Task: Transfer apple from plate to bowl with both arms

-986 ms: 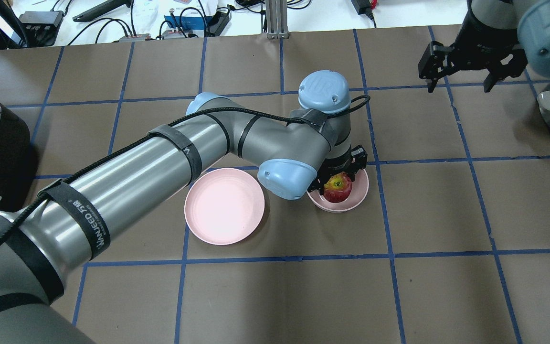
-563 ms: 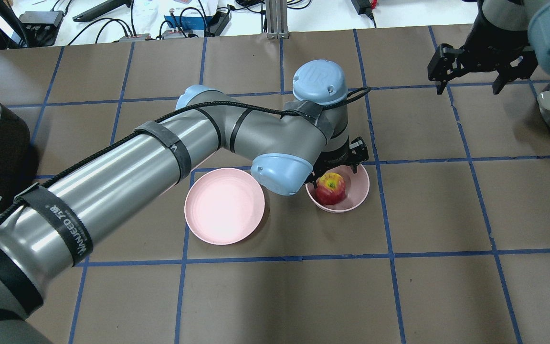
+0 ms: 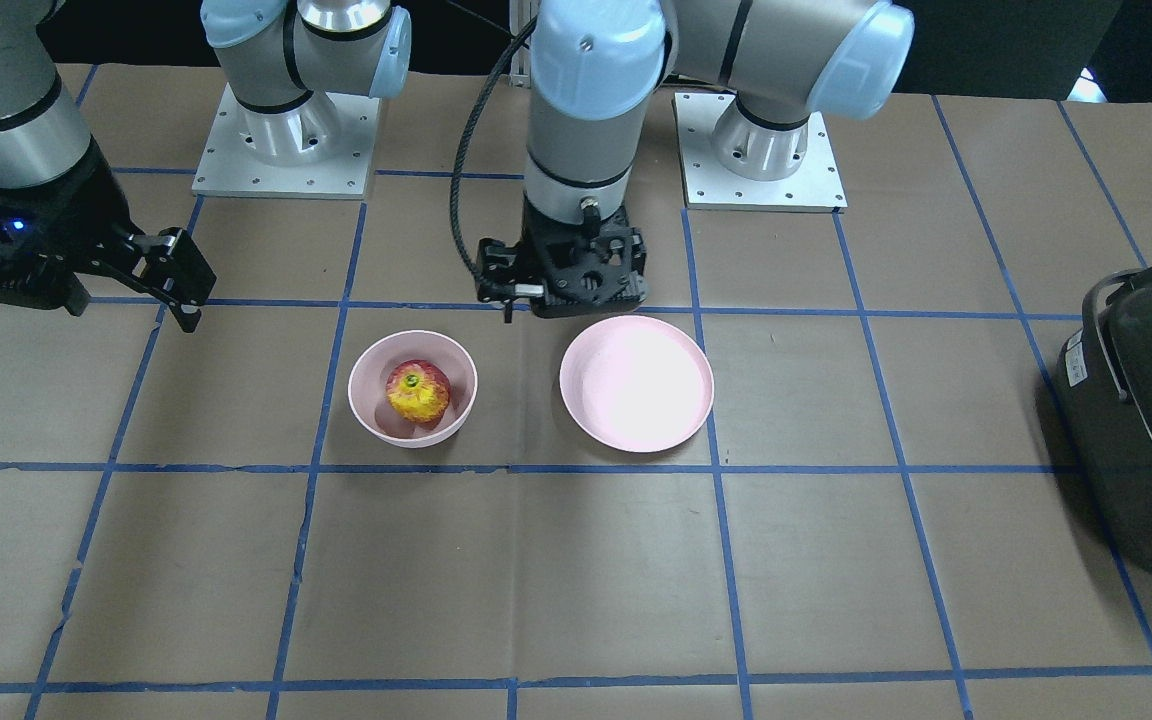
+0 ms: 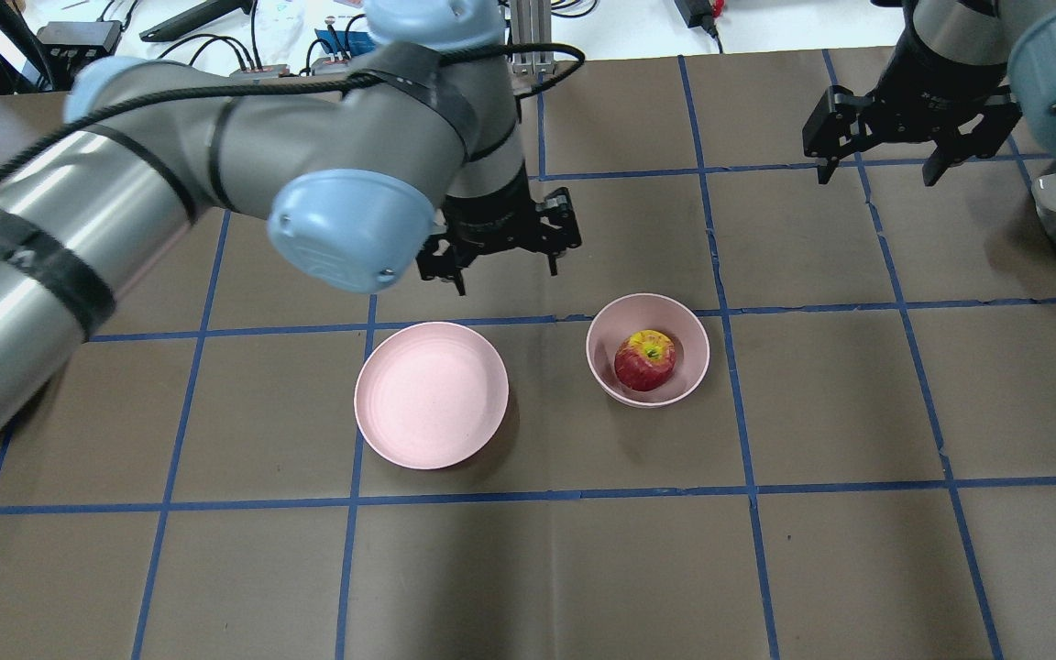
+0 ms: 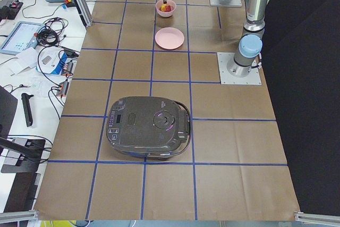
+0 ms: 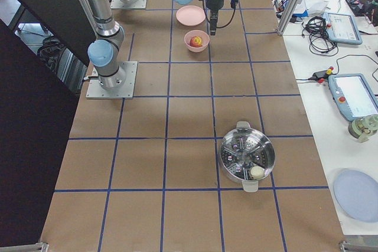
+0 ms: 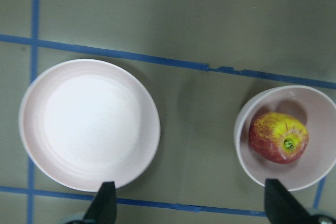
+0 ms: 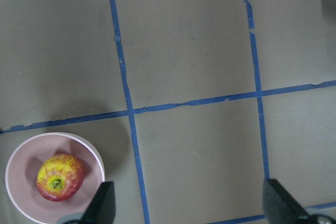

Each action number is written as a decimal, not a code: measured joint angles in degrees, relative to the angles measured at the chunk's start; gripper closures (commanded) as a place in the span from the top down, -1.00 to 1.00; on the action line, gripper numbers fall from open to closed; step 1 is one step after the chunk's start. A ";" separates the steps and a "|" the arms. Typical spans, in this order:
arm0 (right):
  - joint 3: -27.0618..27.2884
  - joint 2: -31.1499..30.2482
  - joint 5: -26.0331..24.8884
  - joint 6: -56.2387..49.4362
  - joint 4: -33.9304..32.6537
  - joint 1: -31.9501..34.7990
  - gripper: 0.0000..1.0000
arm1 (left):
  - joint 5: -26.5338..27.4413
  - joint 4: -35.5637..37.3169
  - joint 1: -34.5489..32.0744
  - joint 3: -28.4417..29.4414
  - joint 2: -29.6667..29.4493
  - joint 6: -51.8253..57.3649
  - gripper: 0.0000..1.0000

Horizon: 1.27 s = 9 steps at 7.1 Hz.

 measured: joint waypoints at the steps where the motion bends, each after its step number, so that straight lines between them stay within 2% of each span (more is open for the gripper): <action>1: -0.24 -0.21 1.28 0.30 -0.25 1.23 1.00 | 1.70 -3.22 3.05 0.26 2.58 6.73 1.00; 3: -0.45 -0.61 1.73 1.15 -0.77 4.33 1.00 | 2.63 -7.22 9.02 1.10 6.01 15.64 1.00; 5: -0.44 -0.90 1.98 1.69 -0.81 5.52 1.00 | 2.71 -10.99 12.75 3.21 7.05 19.72 1.00; 9: -0.41 -0.85 1.57 2.35 -0.81 6.84 1.00 | 2.72 -12.18 14.26 4.19 7.33 20.58 1.00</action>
